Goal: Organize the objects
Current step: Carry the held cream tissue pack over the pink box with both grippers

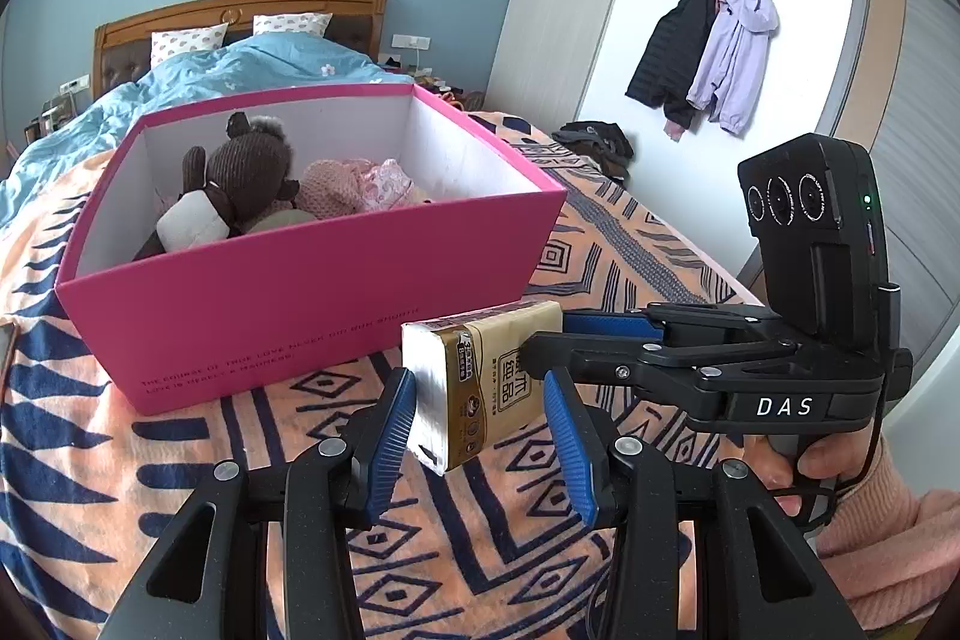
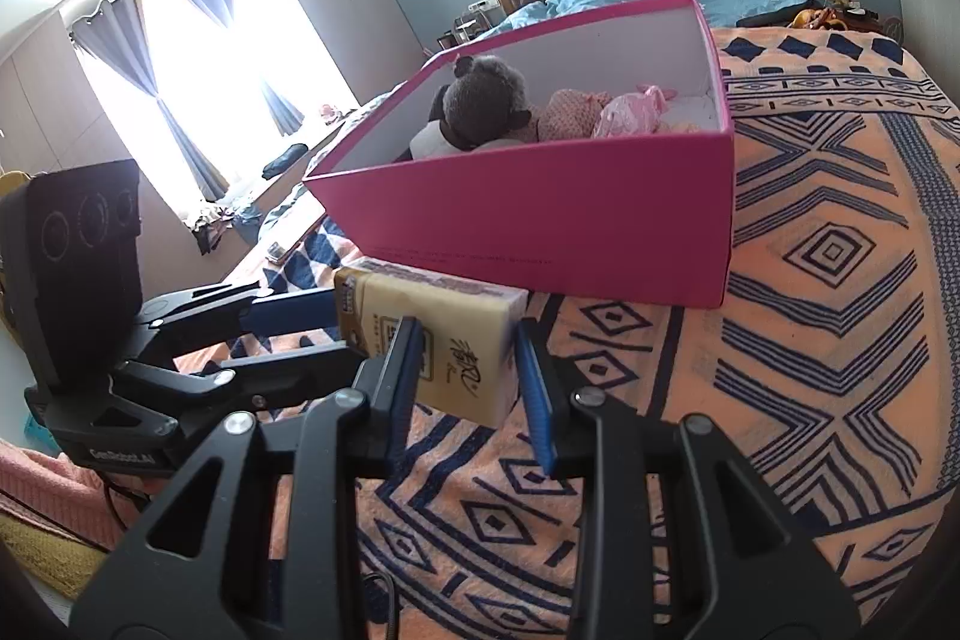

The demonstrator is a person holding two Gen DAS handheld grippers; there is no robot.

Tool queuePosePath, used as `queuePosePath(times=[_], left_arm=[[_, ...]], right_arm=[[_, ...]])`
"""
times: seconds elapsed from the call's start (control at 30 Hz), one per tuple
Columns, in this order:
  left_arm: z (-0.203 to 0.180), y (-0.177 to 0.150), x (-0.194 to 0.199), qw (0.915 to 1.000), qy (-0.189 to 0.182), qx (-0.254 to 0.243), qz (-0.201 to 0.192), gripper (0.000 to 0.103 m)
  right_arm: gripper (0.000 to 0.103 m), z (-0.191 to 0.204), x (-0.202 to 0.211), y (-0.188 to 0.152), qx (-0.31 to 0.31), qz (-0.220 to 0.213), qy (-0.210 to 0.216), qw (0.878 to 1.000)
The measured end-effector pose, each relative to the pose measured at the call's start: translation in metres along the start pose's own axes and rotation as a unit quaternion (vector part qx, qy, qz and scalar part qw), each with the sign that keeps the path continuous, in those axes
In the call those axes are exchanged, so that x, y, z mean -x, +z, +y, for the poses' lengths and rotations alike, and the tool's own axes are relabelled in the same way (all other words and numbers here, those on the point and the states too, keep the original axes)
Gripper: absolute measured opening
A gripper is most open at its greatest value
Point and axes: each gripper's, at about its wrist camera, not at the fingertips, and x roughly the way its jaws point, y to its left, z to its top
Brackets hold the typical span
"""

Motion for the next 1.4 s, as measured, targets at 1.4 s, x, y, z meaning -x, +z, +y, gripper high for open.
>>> queuePosePath(times=[1.4], left_arm=[[0.003,0.035,0.008,0.9988,0.005,-0.015,-0.046,0.044]], right_arm=[[0.035,0.01,0.018,0.035,0.026,-0.045,-0.012,0.999]])
